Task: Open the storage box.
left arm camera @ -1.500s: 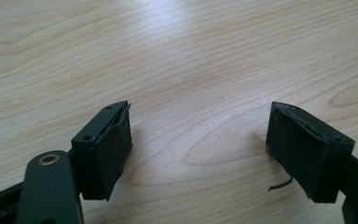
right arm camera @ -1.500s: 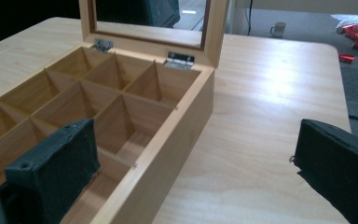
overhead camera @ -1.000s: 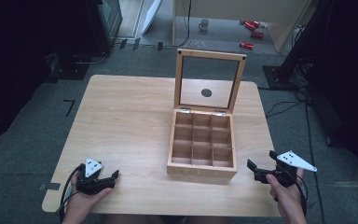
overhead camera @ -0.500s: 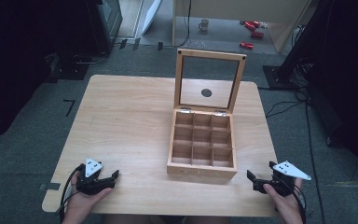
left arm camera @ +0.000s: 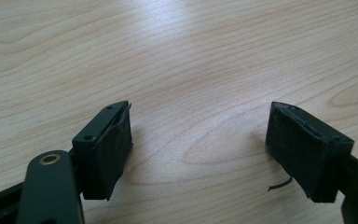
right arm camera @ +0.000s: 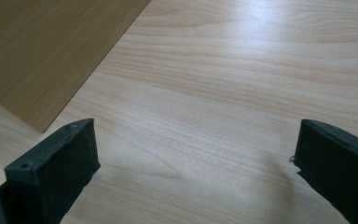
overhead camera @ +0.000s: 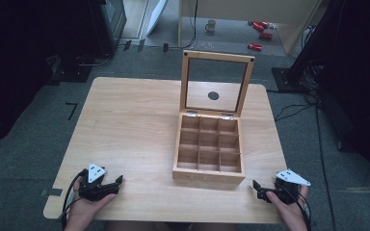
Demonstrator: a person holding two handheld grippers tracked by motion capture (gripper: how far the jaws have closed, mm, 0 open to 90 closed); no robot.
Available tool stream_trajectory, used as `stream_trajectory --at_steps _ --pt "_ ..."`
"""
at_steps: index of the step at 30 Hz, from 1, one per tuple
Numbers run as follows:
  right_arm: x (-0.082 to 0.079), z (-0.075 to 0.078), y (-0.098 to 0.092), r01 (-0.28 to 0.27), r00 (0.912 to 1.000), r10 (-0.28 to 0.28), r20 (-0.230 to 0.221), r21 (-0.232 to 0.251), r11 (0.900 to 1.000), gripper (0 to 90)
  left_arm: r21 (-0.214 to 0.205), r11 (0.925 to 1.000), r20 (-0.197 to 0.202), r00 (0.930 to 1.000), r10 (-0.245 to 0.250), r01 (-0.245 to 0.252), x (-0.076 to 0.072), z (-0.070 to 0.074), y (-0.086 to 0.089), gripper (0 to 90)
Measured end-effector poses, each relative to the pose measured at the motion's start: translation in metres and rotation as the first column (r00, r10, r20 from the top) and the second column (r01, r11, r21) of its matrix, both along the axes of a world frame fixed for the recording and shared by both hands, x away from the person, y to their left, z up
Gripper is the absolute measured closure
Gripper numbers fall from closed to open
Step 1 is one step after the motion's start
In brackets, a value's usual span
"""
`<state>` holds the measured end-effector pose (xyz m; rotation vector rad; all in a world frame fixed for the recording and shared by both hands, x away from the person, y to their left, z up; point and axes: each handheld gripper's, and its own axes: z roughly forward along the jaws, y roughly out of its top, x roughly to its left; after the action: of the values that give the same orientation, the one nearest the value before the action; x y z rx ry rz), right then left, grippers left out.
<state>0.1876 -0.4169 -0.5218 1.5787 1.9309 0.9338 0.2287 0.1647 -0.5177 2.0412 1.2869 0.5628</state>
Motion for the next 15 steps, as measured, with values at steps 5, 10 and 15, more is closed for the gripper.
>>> stream_trajectory --at_steps 5,10,15 --pt "0.0018 -0.0029 0.0026 0.009 0.9997 -0.010 -0.021 -0.048 0.9988 0.0 0.000 1.0000 0.000 1.0000 0.000 0.000 0.0000 0.0000 0.0000 23.0" --pt "0.0022 -0.0044 0.0047 0.008 0.9992 -0.011 -0.038 -0.074 0.9972 0.0 0.000 1.0000 0.000 1.0000 -0.002 0.002 -0.0001 0.0000 0.0000 23.0" --pt "0.0026 -0.0049 0.0016 -0.002 0.9984 -0.001 -0.056 -0.045 0.9990 0.0 0.000 1.0000 0.000 1.0000 -0.003 0.003 -0.0002 -0.0001 -0.0001 23.0"
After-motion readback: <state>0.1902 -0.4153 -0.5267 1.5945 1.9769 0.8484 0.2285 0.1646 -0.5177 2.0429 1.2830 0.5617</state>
